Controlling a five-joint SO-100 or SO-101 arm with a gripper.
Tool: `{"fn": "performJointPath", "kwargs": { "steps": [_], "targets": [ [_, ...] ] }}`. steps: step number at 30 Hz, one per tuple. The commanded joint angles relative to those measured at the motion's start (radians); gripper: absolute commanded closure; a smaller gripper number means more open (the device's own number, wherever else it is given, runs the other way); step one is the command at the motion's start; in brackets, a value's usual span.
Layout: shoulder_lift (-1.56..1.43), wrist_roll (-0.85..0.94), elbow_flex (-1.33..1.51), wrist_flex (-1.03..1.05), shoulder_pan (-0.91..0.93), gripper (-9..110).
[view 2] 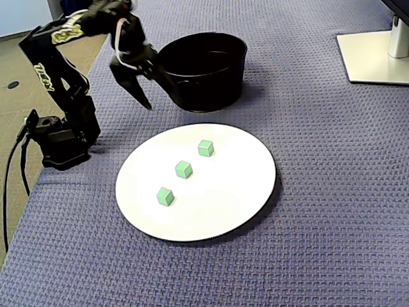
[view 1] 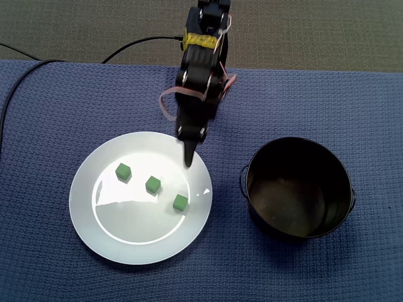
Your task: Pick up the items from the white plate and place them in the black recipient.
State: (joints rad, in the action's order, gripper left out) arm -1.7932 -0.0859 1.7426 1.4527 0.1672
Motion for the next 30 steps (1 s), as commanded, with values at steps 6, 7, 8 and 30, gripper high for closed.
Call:
{"fn": "performJointPath", "kwargs": {
  "steps": [6,7,8,30],
  "targets": [
    [0.334,-0.052,-0.160,-0.190,0.064,79],
    [0.353,-0.048,-0.170,-0.206,0.066,79],
    [0.368,-0.043,-0.178,-0.221,0.066,79],
    [0.528,-0.020,-0.161,-0.436,0.025,84]
  ]
}}
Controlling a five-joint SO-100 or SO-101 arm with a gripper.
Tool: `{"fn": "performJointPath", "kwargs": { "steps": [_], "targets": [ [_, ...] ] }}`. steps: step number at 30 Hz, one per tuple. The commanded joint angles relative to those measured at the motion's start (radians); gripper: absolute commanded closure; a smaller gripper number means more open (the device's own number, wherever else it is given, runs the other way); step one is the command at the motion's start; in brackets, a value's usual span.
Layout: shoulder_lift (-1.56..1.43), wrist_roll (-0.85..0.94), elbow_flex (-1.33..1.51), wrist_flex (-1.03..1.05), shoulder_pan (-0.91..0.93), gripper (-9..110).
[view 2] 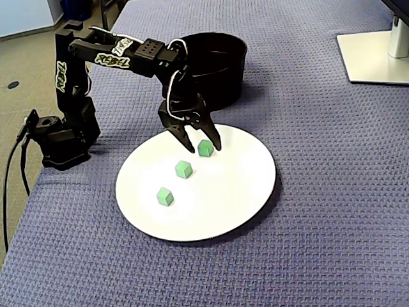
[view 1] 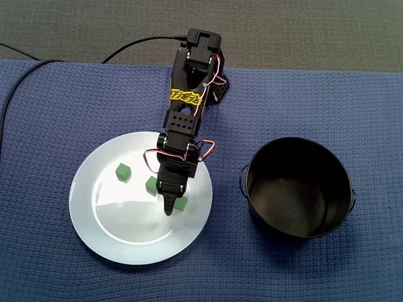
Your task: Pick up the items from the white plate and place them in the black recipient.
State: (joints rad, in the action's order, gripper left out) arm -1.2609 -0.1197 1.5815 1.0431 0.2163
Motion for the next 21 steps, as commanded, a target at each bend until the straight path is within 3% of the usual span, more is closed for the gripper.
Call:
{"fn": "performJointPath", "kwargs": {
  "steps": [1,14,21],
  "targets": [
    [-0.003,0.011,0.005,-0.029,-0.026,84],
    [0.008,-0.060,0.026,-0.012,-0.046,86],
    [0.011,-0.057,0.032,-0.021,-0.044,98]
  ]
}}
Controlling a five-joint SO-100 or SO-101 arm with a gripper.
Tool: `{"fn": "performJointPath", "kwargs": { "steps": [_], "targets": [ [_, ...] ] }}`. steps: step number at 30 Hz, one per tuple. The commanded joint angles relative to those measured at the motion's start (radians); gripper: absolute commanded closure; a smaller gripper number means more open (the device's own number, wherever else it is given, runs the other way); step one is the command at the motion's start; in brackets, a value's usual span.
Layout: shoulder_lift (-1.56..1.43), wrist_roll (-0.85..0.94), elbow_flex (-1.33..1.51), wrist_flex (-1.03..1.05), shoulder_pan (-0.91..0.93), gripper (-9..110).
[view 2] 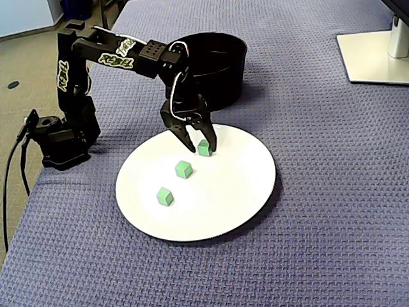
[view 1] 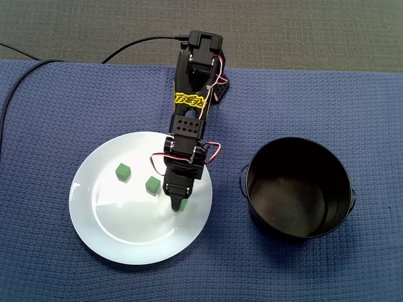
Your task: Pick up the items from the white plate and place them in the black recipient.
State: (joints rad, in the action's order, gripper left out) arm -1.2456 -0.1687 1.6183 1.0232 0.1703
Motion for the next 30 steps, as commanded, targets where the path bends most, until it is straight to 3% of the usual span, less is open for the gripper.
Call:
{"fn": "performJointPath", "kwargs": {
  "steps": [1,10,18,24,30],
  "targets": [
    [-0.005,-0.009,-0.005,-0.002,0.003,100],
    [-0.040,0.005,-0.025,0.029,0.026,101],
    [-0.422,0.242,-0.202,0.196,0.060,102],
    [-0.611,0.445,-0.416,0.337,-0.233,102],
    [-0.684,0.549,-0.264,0.316,-0.652,102]
  ]
}}
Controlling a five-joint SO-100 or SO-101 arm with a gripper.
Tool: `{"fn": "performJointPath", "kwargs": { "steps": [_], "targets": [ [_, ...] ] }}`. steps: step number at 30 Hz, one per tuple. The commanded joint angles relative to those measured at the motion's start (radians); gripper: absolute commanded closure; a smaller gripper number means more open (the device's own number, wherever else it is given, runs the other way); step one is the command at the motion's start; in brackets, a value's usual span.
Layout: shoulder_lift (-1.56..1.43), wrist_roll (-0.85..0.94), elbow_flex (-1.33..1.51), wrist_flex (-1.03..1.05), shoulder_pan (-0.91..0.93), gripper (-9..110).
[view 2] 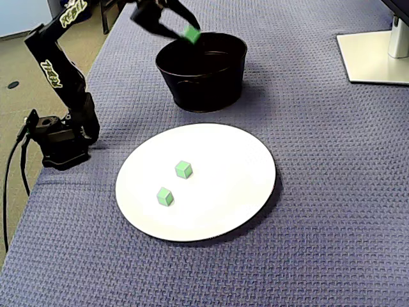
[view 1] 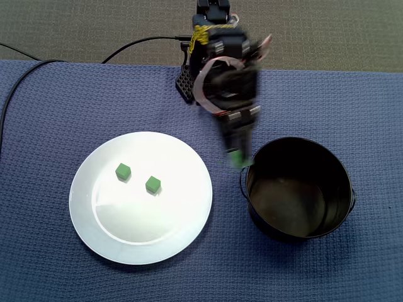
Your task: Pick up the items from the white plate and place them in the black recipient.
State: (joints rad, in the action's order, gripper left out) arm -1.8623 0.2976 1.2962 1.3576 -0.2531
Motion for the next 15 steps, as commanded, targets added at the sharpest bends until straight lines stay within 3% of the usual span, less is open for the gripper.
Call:
{"fn": "performJointPath", "kwargs": {
  "steps": [1,10,15],
  "targets": [
    [-0.057,0.109,0.117,-0.054,-0.276,102],
    [0.255,0.112,0.362,-0.360,-0.376,102],
    [0.262,0.081,0.417,-0.433,-0.382,102]
  ]
}}
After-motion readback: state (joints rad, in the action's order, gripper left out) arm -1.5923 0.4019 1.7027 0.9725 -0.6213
